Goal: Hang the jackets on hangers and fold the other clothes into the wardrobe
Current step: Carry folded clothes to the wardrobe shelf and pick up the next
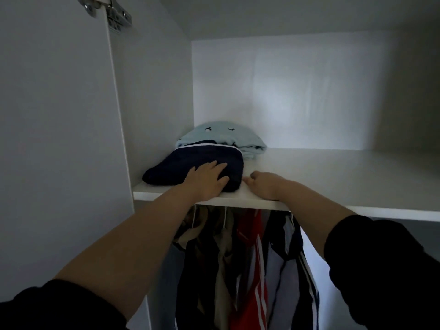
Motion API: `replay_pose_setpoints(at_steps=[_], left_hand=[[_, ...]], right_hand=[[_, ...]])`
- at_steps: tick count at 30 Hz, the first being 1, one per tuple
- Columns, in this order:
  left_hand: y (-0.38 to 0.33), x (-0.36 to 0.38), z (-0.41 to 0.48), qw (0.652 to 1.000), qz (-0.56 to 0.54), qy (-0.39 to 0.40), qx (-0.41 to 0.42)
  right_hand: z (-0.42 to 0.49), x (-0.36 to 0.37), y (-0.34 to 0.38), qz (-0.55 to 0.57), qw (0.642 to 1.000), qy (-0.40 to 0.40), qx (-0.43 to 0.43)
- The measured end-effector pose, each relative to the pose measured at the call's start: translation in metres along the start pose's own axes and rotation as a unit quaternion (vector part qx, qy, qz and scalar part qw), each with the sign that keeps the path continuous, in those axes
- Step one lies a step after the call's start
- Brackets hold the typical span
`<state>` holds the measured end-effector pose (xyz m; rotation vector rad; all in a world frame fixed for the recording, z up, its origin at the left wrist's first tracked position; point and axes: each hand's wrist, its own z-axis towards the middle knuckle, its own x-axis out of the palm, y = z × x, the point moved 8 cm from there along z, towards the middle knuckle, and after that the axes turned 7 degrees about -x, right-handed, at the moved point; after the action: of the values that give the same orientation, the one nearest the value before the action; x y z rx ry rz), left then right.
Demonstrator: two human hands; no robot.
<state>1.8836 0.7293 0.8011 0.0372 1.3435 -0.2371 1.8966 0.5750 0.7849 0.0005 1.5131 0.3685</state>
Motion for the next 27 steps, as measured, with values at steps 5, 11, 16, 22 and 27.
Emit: replay_pose_setpoints(at_steps=[5, 11, 16, 22, 27], left_hand=[[-0.081, 0.005, -0.055, 0.995, 0.027, -0.003, 0.097], [-0.180, 0.038, -0.139, 0.978, -0.061, -0.110, 0.169], [-0.296, 0.074, -0.227, 0.955, -0.122, -0.054, 0.266], [-0.432, 0.088, -0.380, 0.909, -0.182, -0.026, 0.374], [-0.529, 0.108, -0.545, 0.805, -0.239, 0.011, 0.543]], right_hand=[[-0.092, -0.024, -0.044, -0.075, 0.992, -0.092, 0.047], [-0.251, -0.017, -0.111, -0.181, 0.956, -0.219, 0.078], [-0.408, 0.003, -0.166, -0.228, 0.931, -0.229, 0.173], [-0.631, 0.011, -0.190, -0.284, 0.879, -0.265, 0.274], [-0.814, 0.054, -0.204, -0.302, 0.863, -0.219, 0.340]])
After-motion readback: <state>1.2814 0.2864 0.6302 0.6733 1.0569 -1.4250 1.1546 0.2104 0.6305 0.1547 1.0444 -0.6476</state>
